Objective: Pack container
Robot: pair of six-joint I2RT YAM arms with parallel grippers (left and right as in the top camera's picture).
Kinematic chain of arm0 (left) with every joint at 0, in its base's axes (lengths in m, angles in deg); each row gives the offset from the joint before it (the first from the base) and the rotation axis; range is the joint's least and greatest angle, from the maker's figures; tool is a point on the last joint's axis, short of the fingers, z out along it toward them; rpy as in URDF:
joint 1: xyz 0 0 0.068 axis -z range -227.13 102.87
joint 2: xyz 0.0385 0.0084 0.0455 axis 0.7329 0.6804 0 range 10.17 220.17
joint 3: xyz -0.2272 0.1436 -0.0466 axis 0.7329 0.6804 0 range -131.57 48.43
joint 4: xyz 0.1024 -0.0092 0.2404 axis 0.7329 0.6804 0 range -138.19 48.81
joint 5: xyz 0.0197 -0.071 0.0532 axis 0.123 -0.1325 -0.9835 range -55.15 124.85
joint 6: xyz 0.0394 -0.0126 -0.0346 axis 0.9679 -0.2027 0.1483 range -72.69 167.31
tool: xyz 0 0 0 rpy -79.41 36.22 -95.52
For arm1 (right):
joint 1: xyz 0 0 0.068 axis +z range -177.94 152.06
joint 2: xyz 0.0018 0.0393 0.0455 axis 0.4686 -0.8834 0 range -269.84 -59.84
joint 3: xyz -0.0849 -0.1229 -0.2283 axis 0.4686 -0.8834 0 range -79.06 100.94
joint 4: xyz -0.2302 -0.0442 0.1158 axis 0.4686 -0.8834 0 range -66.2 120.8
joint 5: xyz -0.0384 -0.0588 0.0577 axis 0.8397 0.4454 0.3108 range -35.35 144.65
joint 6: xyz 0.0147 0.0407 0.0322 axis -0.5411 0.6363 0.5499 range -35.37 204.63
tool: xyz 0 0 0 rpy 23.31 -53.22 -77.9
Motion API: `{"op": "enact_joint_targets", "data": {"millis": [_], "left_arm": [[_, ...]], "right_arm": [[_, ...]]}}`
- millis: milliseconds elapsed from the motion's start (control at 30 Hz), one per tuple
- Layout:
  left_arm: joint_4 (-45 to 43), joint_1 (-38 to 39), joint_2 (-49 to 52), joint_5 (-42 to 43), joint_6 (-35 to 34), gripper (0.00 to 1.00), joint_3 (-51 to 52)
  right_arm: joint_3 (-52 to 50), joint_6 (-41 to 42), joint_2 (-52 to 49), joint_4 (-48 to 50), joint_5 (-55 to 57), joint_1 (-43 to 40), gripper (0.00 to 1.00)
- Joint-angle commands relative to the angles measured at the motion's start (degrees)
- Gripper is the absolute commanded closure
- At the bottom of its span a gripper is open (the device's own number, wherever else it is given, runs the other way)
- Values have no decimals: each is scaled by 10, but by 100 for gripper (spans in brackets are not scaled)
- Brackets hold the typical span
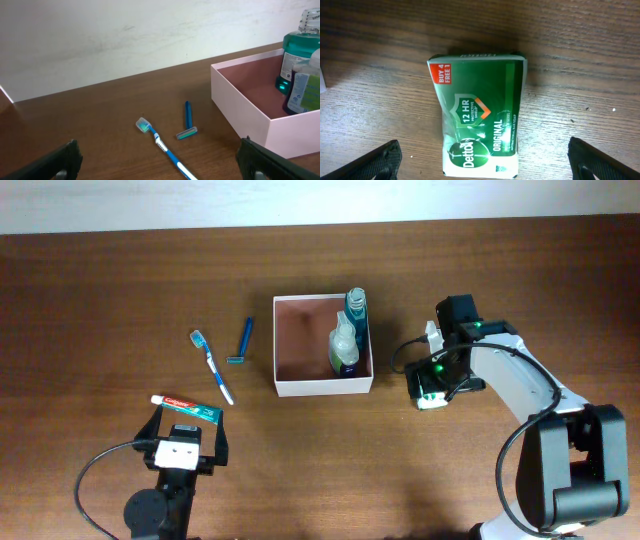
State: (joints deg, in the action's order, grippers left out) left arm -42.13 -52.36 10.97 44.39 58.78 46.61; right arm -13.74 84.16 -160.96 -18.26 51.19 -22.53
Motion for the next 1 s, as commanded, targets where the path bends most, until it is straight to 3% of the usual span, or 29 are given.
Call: {"op": "enact_joint_targets", "data": {"millis": [0, 967], "left_arm": [[0, -2, -1, -4, -5, 0, 3], [0, -2, -1, -4, -5, 0, 3]], "right_arm": [[-12, -1, -5, 13, 11, 2, 1], [-82, 15, -5, 106, 62, 2, 1]]}}
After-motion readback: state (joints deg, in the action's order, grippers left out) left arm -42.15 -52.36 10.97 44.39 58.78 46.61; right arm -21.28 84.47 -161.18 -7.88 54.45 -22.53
